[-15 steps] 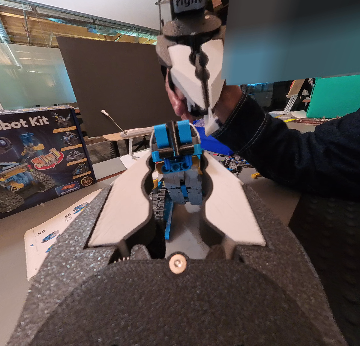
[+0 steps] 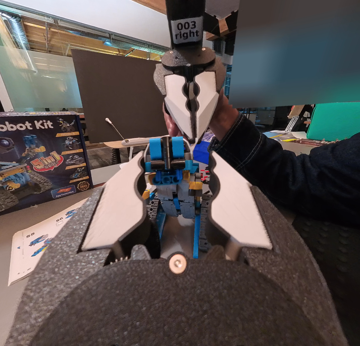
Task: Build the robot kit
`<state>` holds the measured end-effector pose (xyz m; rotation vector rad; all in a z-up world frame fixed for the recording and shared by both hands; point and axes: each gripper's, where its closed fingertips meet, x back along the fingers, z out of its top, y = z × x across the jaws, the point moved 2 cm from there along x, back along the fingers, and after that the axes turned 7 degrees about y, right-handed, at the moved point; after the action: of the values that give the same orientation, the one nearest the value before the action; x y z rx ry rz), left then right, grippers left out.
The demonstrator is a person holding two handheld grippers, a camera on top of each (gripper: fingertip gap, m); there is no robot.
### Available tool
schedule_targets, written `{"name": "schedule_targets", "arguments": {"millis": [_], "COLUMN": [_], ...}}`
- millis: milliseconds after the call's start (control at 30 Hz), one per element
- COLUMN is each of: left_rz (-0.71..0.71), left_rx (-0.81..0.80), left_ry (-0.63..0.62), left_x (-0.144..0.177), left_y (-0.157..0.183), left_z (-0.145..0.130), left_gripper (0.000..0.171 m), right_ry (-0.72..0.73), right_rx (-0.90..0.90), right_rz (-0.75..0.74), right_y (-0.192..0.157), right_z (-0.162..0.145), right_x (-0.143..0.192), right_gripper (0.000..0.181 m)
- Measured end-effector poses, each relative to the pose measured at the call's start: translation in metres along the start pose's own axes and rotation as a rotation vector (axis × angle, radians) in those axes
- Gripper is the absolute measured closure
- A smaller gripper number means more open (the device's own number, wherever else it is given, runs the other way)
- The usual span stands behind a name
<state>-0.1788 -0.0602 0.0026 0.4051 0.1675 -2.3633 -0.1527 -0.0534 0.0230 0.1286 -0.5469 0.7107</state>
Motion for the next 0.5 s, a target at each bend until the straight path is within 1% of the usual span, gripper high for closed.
{"name": "schedule_targets", "arguments": {"millis": [133, 233, 267, 400, 500], "left_rz": [0.002, 0.019, 0.029, 0.016, 0.018], "left_rx": [0.005, -0.023, -0.036, -0.068, -0.088], "left_ry": [0.000, -0.011, -0.020, -0.031, -0.038], "left_x": [0.0005, 0.0010, 0.0011, 0.0015, 0.0016], "left_y": [-0.0010, -0.0036, -0.0055, -0.0047, -0.0048], "left_z": [-0.0007, -0.0029, -0.0047, -0.0070, -0.0085], "left_gripper": [0.110, 0.118, 0.125, 0.125, 0.125], "right_ry": [0.000, -0.004, -0.009, -0.051, -0.053], "right_rx": [0.001, 0.007, 0.015, 0.061, 0.068], "right_rz": [0.004, -0.001, -0.003, -0.038, -0.049], "right_y": [-0.0003, -0.0010, -0.0020, -0.0060, -0.0056], "right_z": [0.0001, 0.0005, 0.0006, 0.0002, 0.0007], "right_x": [-0.0007, -0.0002, -0.0001, -0.0004, 0.0002], "right_gripper": [0.181, 0.181, 0.181, 0.181, 0.181]}}
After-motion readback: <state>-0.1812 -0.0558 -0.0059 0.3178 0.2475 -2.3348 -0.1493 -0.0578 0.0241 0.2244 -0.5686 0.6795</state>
